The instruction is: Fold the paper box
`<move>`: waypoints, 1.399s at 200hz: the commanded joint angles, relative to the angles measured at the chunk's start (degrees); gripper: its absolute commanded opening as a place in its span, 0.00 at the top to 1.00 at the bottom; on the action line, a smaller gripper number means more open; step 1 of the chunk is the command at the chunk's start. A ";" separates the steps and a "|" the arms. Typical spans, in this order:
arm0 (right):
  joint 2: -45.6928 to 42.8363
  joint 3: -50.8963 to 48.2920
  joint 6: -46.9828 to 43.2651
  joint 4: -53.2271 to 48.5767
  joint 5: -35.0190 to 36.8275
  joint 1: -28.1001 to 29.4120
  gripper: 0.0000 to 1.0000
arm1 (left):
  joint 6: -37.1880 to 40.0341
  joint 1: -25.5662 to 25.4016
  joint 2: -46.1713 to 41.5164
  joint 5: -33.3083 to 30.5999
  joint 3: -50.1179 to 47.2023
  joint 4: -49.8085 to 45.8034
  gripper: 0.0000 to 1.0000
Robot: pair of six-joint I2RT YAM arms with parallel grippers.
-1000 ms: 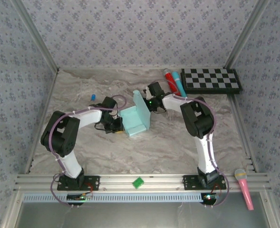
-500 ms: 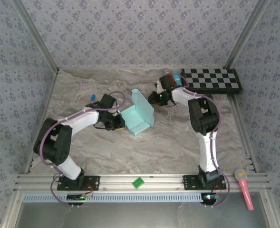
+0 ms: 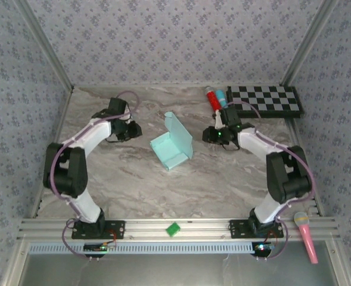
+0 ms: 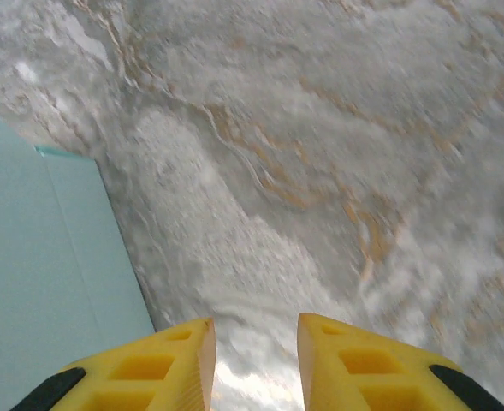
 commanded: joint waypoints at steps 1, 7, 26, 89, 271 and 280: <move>-7.01 -6.14 2.20 0.82 3.45 1.60 0.68 | 3.17 0.04 6.52 0.01 5.84 -2.08 0.82; -8.39 -7.34 2.69 0.93 3.74 2.10 0.68 | 3.25 0.04 8.20 0.51 7.20 -2.27 0.84; -12.38 -12.35 4.87 2.61 4.86 4.93 0.70 | 3.71 0.04 12.70 2.26 10.58 -2.14 0.91; -12.74 -19.26 13.02 11.09 8.45 14.92 0.73 | 5.86 -2.42 19.43 8.09 14.07 -4.13 0.93; 11.25 2.00 2.86 7.46 2.37 6.39 0.73 | -8.11 -10.63 1.05 8.20 -13.52 6.40 0.93; 11.52 2.62 2.01 6.76 1.98 5.48 0.73 | -8.94 -11.09 -0.07 7.96 -14.45 6.87 0.93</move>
